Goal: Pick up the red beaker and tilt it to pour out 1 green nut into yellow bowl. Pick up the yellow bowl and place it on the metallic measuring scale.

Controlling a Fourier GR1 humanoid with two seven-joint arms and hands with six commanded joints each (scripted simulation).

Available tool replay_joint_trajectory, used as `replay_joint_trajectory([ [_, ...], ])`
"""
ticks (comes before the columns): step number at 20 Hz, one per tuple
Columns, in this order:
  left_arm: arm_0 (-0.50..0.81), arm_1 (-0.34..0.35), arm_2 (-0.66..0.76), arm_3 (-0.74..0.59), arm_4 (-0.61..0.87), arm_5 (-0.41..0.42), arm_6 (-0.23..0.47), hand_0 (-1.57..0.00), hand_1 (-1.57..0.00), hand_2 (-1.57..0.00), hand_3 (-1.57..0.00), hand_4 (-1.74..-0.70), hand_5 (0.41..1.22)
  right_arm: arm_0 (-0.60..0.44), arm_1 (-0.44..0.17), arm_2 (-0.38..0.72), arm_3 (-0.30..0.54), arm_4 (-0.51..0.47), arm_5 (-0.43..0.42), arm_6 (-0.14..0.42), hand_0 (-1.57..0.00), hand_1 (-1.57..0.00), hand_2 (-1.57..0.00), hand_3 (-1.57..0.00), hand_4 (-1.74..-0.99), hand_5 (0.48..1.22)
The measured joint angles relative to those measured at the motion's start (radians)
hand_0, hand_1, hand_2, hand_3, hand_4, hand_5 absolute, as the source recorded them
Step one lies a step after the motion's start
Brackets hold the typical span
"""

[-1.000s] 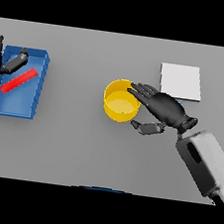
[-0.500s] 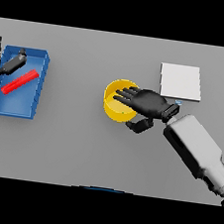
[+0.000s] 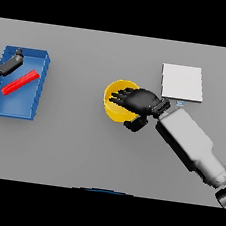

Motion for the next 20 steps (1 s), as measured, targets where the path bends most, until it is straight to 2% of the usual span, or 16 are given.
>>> replay_joint_trajectory([
  [1,-0.009,-0.002,0.005,0.012,0.005,-0.006,0.005,0.00,0.00,0.00,0.00,-0.75,0.698,-0.002,0.004,0.004,0.013,-0.001,0.003,-0.007,0.00,0.00,0.00,0.00,-1.270,0.740],
  [3,-0.014,0.000,0.008,0.016,0.010,-0.015,-0.005,0.00,0.00,0.00,0.00,-0.74,0.697,-0.018,0.020,0.005,0.043,-0.002,0.025,0.015,0.00,0.00,0.00,-0.03,-1.282,0.749],
  [5,-0.015,0.001,0.007,0.019,0.010,-0.022,-0.002,0.00,0.00,0.00,0.00,-0.75,0.699,-0.018,0.014,0.007,0.042,-0.008,0.047,0.007,0.00,0.00,-0.02,-0.07,-1.289,0.758],
  [7,-0.004,-0.002,0.007,0.012,0.011,-0.012,-0.015,0.00,0.00,0.00,0.00,-0.75,0.701,-0.003,0.032,-0.001,0.053,-0.018,0.068,0.046,-0.03,-0.04,-0.07,-0.14,-1.302,0.805],
  [8,-0.004,-0.005,0.008,0.018,0.009,-0.007,-0.017,0.00,0.00,0.00,0.00,-0.75,0.701,-0.006,0.038,-0.006,0.063,-0.019,0.069,0.059,-0.16,-0.14,-0.15,-0.18,-1.321,0.839],
  [9,0.000,-0.005,0.005,0.023,0.008,-0.011,-0.019,0.00,0.00,0.00,0.00,-0.75,0.700,-0.004,0.030,0.000,0.058,-0.015,0.066,0.049,-0.44,-0.42,-0.38,-0.24,-1.351,0.915],
  [11,-0.011,-0.007,0.007,0.028,0.008,-0.012,-0.012,0.00,0.00,0.00,0.00,-0.76,0.704,-0.004,0.033,0.004,0.059,-0.016,0.059,0.040,-0.85,-0.84,-0.81,-0.40,-1.463,1.025],
  [13,-0.020,-0.008,0.005,0.032,0.004,-0.014,-0.012,0.00,0.00,0.00,0.00,-0.76,0.701,-0.011,0.031,0.006,0.066,-0.028,0.072,0.024,-1.11,-1.10,-1.08,-0.71,-1.557,1.096],
  [14,-0.022,-0.006,0.003,0.026,0.003,-0.016,-0.011,0.00,0.00,0.00,0.00,-0.75,0.700,-0.008,0.027,0.006,0.054,-0.035,0.090,0.035,-1.20,-1.19,-1.13,-0.87,-1.594,1.121],
  [15,-0.013,0.002,0.008,0.030,0.004,-0.016,-0.023,0.00,0.00,0.00,0.00,-0.75,0.698,-0.008,0.012,0.003,0.049,-0.046,0.107,0.011,-1.28,-1.27,-1.18,-1.01,-1.623,1.141],
  [16,-0.021,0.001,0.008,0.036,0.005,-0.023,-0.016,0.00,0.00,0.00,0.00,-0.75,0.695,-0.004,0.011,0.007,0.040,-0.047,0.106,0.024,-1.33,-1.33,-1.20,-1.12,-1.647,1.157],
  [17,-0.016,-0.004,0.002,0.029,0.002,-0.019,-0.021,0.00,0.00,0.00,0.00,-0.75,0.692,-0.003,0.010,0.010,0.031,-0.050,0.110,0.038,-1.38,-1.38,-1.23,-1.21,-1.666,1.170],
  [20,-0.019,-0.009,-0.010,0.019,-0.009,-0.011,-0.001,0.00,0.00,0.00,0.00,-0.74,0.689,-0.009,0.008,0.011,0.038,-0.066,0.108,0.026,-1.47,-1.47,-1.28,-1.37,-1.702,1.195],
])
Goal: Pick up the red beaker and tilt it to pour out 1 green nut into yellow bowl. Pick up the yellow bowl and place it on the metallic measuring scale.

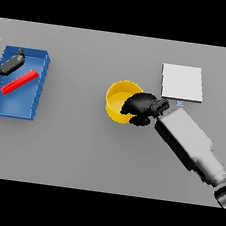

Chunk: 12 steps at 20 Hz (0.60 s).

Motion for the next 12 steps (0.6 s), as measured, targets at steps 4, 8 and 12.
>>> replay_joint_trajectory([
  [4,-0.001,0.005,0.007,0.007,0.004,-0.004,-0.010,0.00,0.00,0.00,0.00,-0.73,0.685,0.008,-0.015,0.001,-0.019,-0.012,-0.015,-0.013,-1.53,-1.53,-1.31,-1.40,-1.725,1.210],
  [8,-0.006,0.009,0.007,0.001,0.001,-0.001,-0.009,0.00,0.00,0.00,0.00,-0.73,0.692,-0.013,-0.024,-0.024,-0.062,-0.027,0.010,0.024,-1.55,-1.55,-1.39,-1.29,-1.735,1.217],
  [12,-0.017,0.014,0.013,0.004,0.009,-0.017,-0.004,0.00,0.00,0.00,0.00,-0.74,0.696,-0.040,-0.069,-0.075,-0.138,-0.053,0.063,0.062,-1.56,-1.56,-1.41,-1.26,-1.738,1.219],
])
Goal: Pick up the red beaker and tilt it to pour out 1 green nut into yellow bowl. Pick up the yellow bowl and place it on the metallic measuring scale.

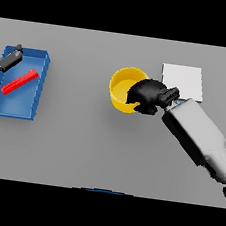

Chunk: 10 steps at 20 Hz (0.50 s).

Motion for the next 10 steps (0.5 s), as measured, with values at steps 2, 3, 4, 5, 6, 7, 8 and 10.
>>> replay_joint_trajectory([
  [2,0.002,-0.006,-0.005,0.012,-0.008,0.005,-0.007,0.00,0.00,0.00,0.00,-0.74,0.697,0.002,-0.021,-0.019,-0.028,0.004,-0.008,0.023,-1.57,-1.57,-1.44,-1.26,-1.739,1.220],
  [3,0.007,-0.006,-0.007,0.012,-0.011,0.007,-0.014,0.00,0.00,0.00,0.00,-0.74,0.697,0.003,-0.029,-0.028,-0.031,0.001,-0.012,0.021,-1.57,-1.57,-1.44,-1.27,-1.740,1.220],
  [4,0.011,0.003,-0.001,0.002,-0.007,0.006,-0.025,0.00,0.00,0.00,0.00,-0.74,0.697,0.007,-0.039,-0.037,-0.034,-0.002,-0.015,0.014,-1.57,-1.57,-1.43,-1.33,-1.740,1.220],
  [5,0.017,0.004,0.006,0.000,0.002,0.006,-0.032,0.00,0.00,0.00,0.00,-0.75,0.697,0.012,-0.049,-0.047,-0.038,-0.007,-0.019,0.008,-1.57,-1.57,-1.44,-1.38,-1.740,1.220],
  [6,0.018,0.008,0.003,-0.013,-0.001,0.006,-0.026,0.00,0.00,0.00,0.00,-0.74,0.700,0.022,-0.059,-0.053,-0.048,-0.011,-0.023,0.003,-1.57,-1.57,-1.47,-1.35,-1.740,1.220],
  [7,0.020,0.012,0.001,-0.016,-0.003,0.005,-0.012,0.00,0.00,0.00,0.00,-0.74,0.702,0.018,-0.063,-0.070,-0.048,-0.017,-0.017,0.021,-1.57,-1.57,-1.47,-1.31,-1.740,1.220],
  [8,0.018,0.010,-0.002,-0.010,-0.005,0.001,-0.003,0.00,0.00,0.00,0.00,-0.74,0.704,0.022,-0.070,-0.081,-0.045,-0.015,-0.024,0.033,-1.57,-1.57,-1.48,-1.28,-1.741,1.220],
  [10,0.012,0.006,-0.001,0.001,-0.008,0.006,-0.001,0.00,0.00,0.00,0.00,-0.74,0.710,0.006,-0.105,-0.112,-0.015,-0.014,-0.045,0.013,-1.57,-1.57,-1.50,-1.24,-1.741,1.221],
])
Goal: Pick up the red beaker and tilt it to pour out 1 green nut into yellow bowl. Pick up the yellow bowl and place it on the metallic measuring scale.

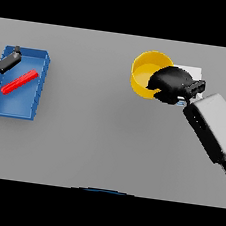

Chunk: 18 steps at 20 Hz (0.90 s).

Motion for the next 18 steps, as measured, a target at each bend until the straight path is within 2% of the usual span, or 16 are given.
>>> replay_joint_trajectory([
  [3,0.000,0.005,-0.001,-0.022,0.000,0.001,0.020,0.00,0.00,0.00,0.00,-0.74,0.708,-0.010,-0.031,-0.034,0.057,0.017,-0.064,-0.002,-1.57,-1.57,-1.54,-1.21,-1.741,1.221],
  [8,0.009,0.014,0.002,-0.037,0.004,-0.005,0.026,0.00,0.00,0.00,0.00,-0.73,0.696,-0.043,-0.063,-0.091,0.211,0.020,-0.135,-0.050,-1.57,-1.57,-1.51,-1.17,-1.741,1.221],
  [10,0.014,0.012,0.002,-0.031,0.005,-0.005,0.025,0.00,0.00,0.00,0.00,-0.73,0.688,-0.042,-0.062,-0.103,0.268,0.026,-0.170,-0.063,-1.57,-1.57,-1.49,-1.20,-1.741,1.221],
  [11,0.012,0.014,0.005,-0.040,0.005,0.000,0.021,0.00,0.00,0.00,0.00,-0.73,0.685,-0.044,-0.051,-0.102,0.301,0.039,-0.200,-0.053,-1.57,-1.57,-1.48,-1.23,-1.741,1.221],
  [13,0.005,0.015,0.001,-0.040,0.000,-0.002,0.033,0.00,0.00,0.00,0.00,-0.72,0.682,-0.047,-0.049,-0.106,0.370,0.053,-0.242,-0.080,-1.57,-1.57,-1.44,-1.28,-1.741,1.221],
  [15,-0.004,0.009,0.000,-0.033,-0.004,0.002,0.044,0.00,0.00,0.00,0.00,-0.72,0.682,-0.059,-0.042,-0.113,0.431,0.058,-0.259,-0.095,-1.57,-1.57,-1.41,-1.35,-1.741,1.221],
  [18,0.015,0.019,0.002,-0.042,-0.003,0.005,0.030,0.00,0.00,0.00,0.00,-0.72,0.678,-0.061,-0.028,-0.116,0.487,0.060,-0.270,-0.095,-1.57,-1.57,-1.40,-1.35,-1.741,1.221],
])
